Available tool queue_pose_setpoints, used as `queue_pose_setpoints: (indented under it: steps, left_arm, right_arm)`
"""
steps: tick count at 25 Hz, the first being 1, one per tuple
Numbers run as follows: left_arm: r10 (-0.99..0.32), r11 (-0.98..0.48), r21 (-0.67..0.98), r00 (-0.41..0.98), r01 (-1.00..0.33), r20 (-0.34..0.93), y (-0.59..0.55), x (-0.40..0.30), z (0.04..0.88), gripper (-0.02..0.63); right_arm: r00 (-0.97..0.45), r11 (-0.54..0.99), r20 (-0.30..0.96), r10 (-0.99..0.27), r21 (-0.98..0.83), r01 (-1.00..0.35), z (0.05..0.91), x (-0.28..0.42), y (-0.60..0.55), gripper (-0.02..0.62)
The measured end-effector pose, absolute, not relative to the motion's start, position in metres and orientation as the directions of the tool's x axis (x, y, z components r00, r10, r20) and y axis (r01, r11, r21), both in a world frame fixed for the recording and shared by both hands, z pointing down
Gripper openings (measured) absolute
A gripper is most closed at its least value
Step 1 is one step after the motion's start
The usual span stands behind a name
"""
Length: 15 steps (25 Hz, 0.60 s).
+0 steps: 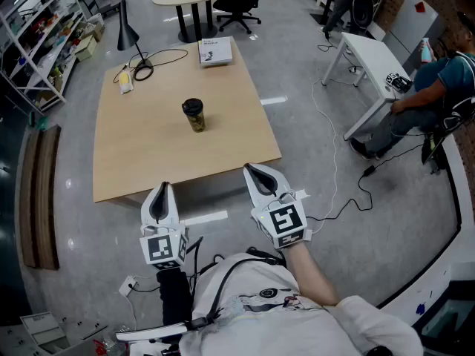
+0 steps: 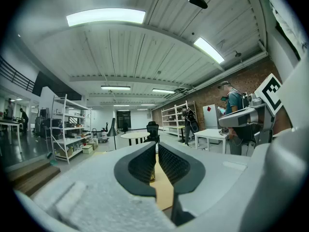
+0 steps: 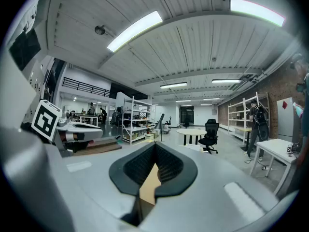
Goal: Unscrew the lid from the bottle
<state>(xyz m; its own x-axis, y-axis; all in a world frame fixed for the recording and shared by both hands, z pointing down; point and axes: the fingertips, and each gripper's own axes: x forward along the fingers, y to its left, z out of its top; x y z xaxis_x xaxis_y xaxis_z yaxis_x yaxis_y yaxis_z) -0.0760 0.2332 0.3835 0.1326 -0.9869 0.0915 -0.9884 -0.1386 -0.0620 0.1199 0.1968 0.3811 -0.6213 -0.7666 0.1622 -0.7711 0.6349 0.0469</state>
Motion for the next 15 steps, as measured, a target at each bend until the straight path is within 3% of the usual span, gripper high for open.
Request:
queue_pose_setpoints:
  steps: [13,15]
  left_arm:
    - [-0.986,-0.138,-0.046,0.133,-0.989,0.1,0.231,-0.062,0.39,0.02]
    - [-0.983,-0.161,-0.031,0.157,-0.986,0.097,0.229,-0.053,0.392,0.064]
  right_arm:
    - [-0.644,0.653,0.133,-0.753,0.028,-0.757,0.383,0.133,0.198,0.005]
    - [-0.65,0.658,0.127,-0.749,0.024,-0.753,0.383,0.139,0.198,0.005]
